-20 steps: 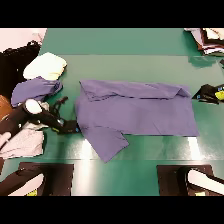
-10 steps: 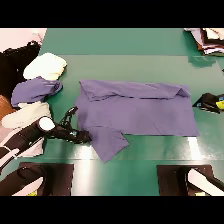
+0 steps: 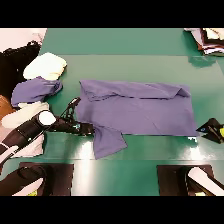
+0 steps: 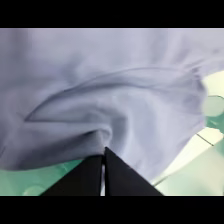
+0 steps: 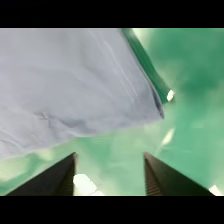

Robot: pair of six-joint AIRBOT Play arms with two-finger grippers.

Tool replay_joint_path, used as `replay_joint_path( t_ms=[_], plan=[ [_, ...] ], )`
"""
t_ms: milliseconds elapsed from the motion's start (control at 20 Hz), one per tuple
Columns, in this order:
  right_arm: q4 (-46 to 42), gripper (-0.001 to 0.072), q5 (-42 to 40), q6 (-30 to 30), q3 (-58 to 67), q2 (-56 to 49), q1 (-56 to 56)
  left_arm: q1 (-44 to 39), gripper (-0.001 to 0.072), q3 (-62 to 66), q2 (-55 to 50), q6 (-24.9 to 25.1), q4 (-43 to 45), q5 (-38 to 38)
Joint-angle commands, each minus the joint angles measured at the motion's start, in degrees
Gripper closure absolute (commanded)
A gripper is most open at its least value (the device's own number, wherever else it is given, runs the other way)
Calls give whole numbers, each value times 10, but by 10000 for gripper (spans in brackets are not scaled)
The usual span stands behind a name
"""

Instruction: Fold the shirts.

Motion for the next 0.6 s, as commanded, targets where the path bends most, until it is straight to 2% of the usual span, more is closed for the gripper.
replay_joint_path(
  t_ms=[0, 300, 350, 400, 500, 550],
  plan=[
    [51, 276, -37, -15, -49, -25, -53, -1, 684, 14, 0, 9, 0, -4],
    [49, 288, -106, 0, -49, -56, 9, -1, 684, 14, 0, 9, 1, -4],
    [47, 387, -117, 2, -49, -55, 20, -1, 684, 14, 1, 9, 4, -4],
    [48, 531, -130, 2, -49, -49, 29, -1, 684, 14, 1, 9, 13, -7],
    [44, 557, -153, 1, -49, -24, 44, -1, 684, 14, 1, 8, 38, -19],
    [42, 658, -159, 1, -49, -10, 48, -1, 685, 14, 1, 8, 42, -31]
  ],
)
